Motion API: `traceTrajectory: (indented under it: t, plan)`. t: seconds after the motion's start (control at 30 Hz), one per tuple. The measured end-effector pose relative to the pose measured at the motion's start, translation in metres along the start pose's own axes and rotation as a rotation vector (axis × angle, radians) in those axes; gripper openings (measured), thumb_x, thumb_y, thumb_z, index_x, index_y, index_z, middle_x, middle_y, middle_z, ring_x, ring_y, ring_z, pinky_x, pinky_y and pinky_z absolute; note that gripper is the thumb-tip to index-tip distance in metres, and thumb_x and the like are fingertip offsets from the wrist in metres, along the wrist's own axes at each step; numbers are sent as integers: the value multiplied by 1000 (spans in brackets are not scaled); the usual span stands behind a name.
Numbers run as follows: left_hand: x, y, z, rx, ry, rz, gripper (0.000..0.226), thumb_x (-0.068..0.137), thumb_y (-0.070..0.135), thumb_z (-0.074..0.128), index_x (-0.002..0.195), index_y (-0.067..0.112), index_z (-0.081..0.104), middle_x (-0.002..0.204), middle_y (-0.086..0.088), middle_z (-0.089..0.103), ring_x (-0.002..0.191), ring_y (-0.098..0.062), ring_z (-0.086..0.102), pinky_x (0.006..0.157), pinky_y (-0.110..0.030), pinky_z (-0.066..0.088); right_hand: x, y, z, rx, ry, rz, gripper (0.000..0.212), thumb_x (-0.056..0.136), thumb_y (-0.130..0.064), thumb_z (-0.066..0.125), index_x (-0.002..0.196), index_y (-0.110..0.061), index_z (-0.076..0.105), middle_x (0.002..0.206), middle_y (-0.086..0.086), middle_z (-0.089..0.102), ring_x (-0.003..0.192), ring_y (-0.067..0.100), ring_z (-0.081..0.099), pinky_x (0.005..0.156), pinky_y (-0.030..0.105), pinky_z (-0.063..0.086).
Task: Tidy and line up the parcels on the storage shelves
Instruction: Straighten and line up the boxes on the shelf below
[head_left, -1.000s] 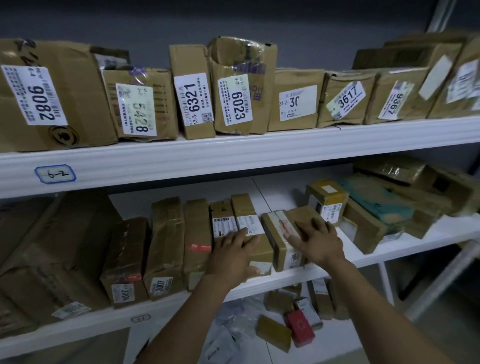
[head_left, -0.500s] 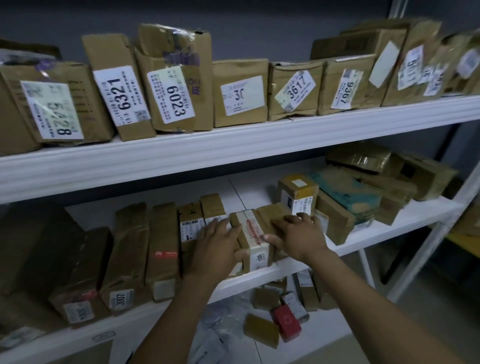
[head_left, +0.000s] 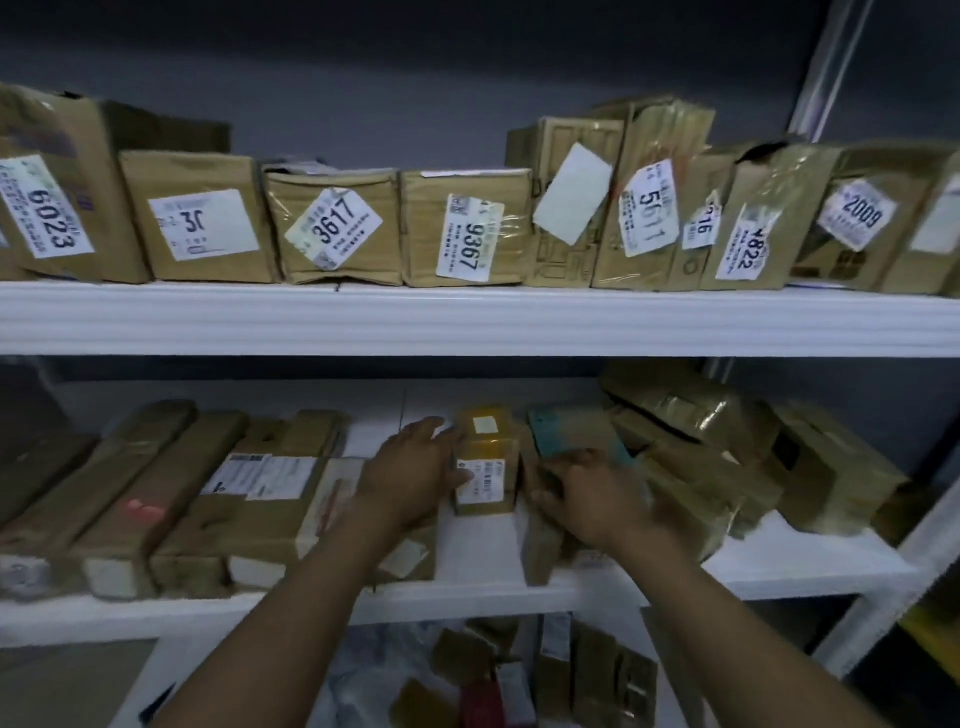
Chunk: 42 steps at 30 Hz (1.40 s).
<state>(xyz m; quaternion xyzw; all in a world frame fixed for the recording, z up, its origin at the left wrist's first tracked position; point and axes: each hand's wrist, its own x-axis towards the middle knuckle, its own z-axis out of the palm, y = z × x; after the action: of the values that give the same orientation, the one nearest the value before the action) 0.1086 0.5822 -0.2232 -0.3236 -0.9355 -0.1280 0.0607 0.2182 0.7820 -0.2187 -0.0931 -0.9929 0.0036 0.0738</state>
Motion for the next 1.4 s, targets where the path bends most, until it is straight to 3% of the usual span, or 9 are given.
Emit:
traceTrajectory:
  t: [0.23, 0.43, 0.57, 0.77, 0.87, 1.0, 1.1, 1.17, 1.4]
  plan:
    - [60, 33, 13, -60, -139, -116, 100, 80, 61, 64, 154, 25, 7, 161, -9, 10, 147, -29, 11, 118, -41, 20, 4, 60, 12, 117, -205, -151, 86, 80, -84, 20, 149, -34, 32, 160, 1, 21, 147, 22, 17, 119, 37, 17]
    - [68, 43, 21, -51, -138, -142, 107, 75, 48, 73, 154, 24, 6, 153, -12, 21, 140, -34, 20, 111, -37, 26, 3, 73, 16, 151, -213, -202, 63, 95, -63, 35, 152, -38, 23, 162, -3, 9, 149, 19, 5, 119, 38, 4]
    - [55, 40, 25, -17, -174, -191, 110, 74, 57, 70, 153, 26, 1, 158, -6, 5, 141, -34, 13, 112, -40, 22, 3, 73, 19, 170, -207, -182, 62, 95, -63, 35, 151, -40, 23, 162, -5, 9, 149, 17, 5, 120, 38, 3]
    - [65, 41, 19, -73, -173, -194, 113, 58, 68, 59, 152, 25, 13, 152, -7, 19, 139, -29, 22, 110, -39, 23, 0, 70, 21, 183, -165, -154, 63, 92, -68, 32, 149, -42, 25, 161, -8, 12, 148, 14, 7, 118, 33, 1]
    - [71, 40, 21, -48, -239, -161, 114, 62, 68, 63, 153, 25, 9, 160, -6, 1, 146, -29, 10, 115, -41, 19, -1, 69, 22, 171, -146, -151, 76, 83, -81, 22, 149, -43, 26, 161, -8, 13, 148, 13, 9, 117, 31, 2]
    - [74, 35, 23, -26, -219, -148, 103, 75, 53, 72, 152, 27, 9, 155, -9, 16, 143, -30, 17, 112, -43, 18, -3, 70, 24, 197, -144, -148, 122, 48, -94, -17, 148, -43, 28, 161, -8, 15, 148, 13, 10, 119, 33, 4]
    - [64, 35, 13, -99, -53, -170, 103, 68, 55, 77, 149, 32, 18, 140, -12, 30, 127, -32, 40, 103, -35, 35, -4, 68, 17, 296, -167, -121, 94, 70, -92, 16, 146, -40, 36, 160, -7, 20, 147, 13, 14, 120, 33, 9]
    - [51, 33, 6, -227, 149, -201, 98, 65, 55, 78, 145, 36, 23, 136, -11, 34, 120, -32, 45, 100, -34, 44, -6, 63, 7, 448, -146, -93, 59, 92, -61, 46, 143, -30, 46, 155, -4, 32, 142, 13, 27, 114, 24, 19]
    - [-1, 55, -7, -574, 505, -309, 109, 64, 49, 84, 150, 30, 19, 141, 3, 33, 130, -18, 34, 105, -38, 39, -8, 28, -18, 1061, -70, 20, 50, 95, -38, 57, 142, -30, 43, 129, -15, 44, 126, 8, 43, 89, 20, 40]
